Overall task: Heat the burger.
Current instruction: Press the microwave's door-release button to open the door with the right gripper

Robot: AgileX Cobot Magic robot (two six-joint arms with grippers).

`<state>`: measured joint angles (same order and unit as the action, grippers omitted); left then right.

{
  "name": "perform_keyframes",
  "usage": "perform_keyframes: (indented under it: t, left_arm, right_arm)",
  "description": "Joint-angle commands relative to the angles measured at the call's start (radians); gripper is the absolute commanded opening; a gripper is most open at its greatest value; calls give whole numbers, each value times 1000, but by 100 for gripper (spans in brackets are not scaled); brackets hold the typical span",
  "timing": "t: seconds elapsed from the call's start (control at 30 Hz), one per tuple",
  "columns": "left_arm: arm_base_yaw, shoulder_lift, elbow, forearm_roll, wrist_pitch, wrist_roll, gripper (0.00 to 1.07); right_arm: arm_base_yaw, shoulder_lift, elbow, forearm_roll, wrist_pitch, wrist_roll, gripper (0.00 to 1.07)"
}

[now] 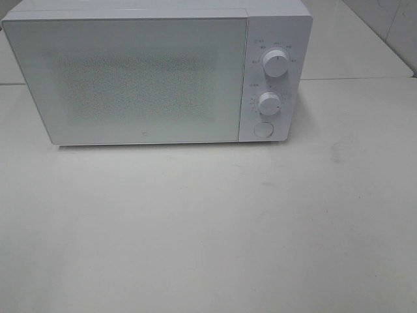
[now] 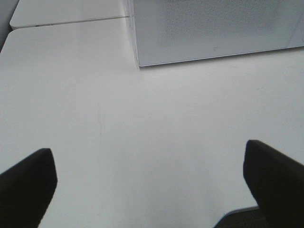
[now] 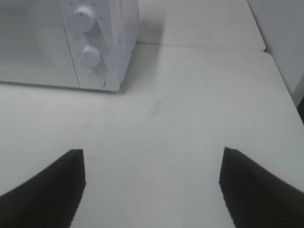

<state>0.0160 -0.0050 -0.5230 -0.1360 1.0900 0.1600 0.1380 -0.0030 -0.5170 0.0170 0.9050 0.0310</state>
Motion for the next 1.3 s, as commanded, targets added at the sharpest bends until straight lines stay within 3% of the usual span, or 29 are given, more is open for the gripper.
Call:
perform_keyframes:
  t: [0.03,0.3,0.87,1.3]
  left_arm:
    - [4,-10,3,-7,-12,-7,100]
    - [4,-5,3,-7,-12,-7,100]
    - [4,-5,3,-7,-12,-7,100]
    - [4,-5,3,-7,-12,-7,100]
  right_arm:
    - [-8,18,-8,-6,-97,14,75]
    - [-8,233,31,-6,-433,14,75]
    - [-8,631,32,-5,-837,15,75]
    - [-8,950,32,-6,-1274,7,75]
